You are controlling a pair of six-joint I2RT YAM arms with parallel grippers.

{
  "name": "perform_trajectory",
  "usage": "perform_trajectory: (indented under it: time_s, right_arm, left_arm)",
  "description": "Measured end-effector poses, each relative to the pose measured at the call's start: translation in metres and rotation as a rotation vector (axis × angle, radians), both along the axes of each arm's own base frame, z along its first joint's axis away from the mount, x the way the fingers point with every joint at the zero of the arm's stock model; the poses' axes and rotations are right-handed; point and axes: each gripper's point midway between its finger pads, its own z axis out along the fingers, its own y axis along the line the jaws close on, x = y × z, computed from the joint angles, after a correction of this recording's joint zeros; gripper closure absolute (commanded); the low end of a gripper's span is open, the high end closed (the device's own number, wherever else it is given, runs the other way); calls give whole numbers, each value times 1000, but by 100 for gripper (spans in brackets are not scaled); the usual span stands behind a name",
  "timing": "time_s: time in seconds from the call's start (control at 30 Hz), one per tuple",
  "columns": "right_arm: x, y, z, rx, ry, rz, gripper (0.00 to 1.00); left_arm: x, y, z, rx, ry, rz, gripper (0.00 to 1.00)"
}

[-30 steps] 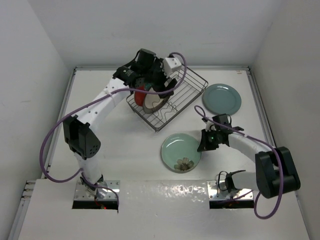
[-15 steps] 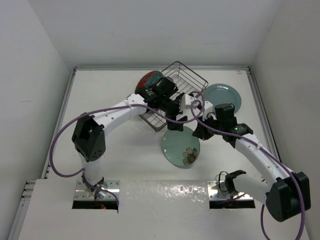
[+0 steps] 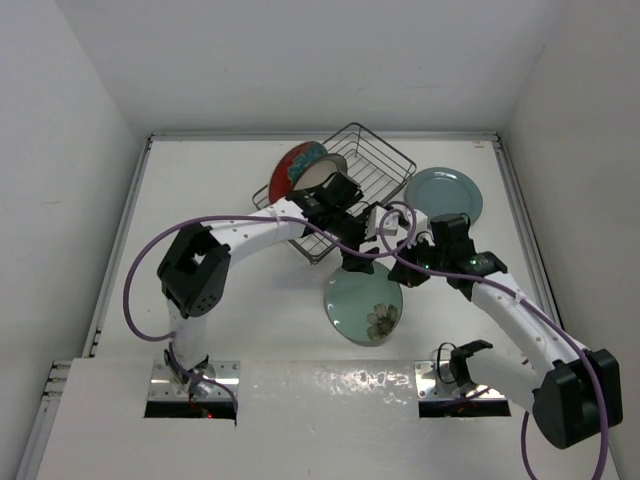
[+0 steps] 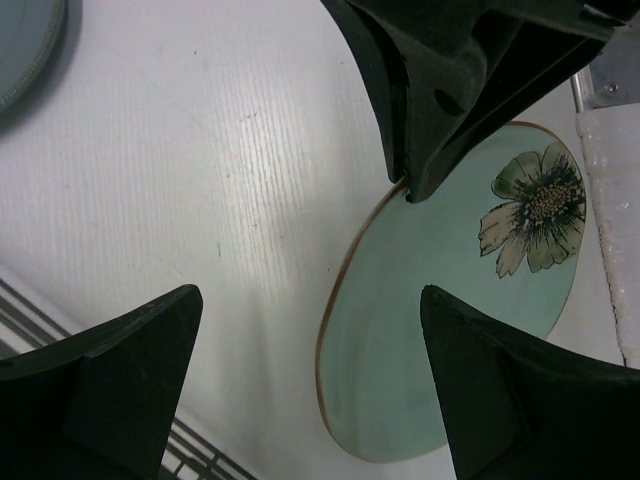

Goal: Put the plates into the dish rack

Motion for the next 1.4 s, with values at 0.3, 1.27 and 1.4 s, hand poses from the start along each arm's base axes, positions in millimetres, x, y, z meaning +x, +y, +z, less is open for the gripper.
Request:
perform_trajectory:
  time_s: [0.3, 1.27, 1.4]
  right_arm:
    - [-6, 1, 6, 21, -29, 1, 100]
    - [3, 0, 28, 45, -161, -9, 100]
    - [-1, -1, 28, 44, -155, -5, 100]
  left_arm:
    - [-11, -6, 8, -73, 71, -45, 12]
    - [-20, 11, -14, 19, 156, -1, 100]
    - [-28, 13, -15, 28, 196, -16, 100]
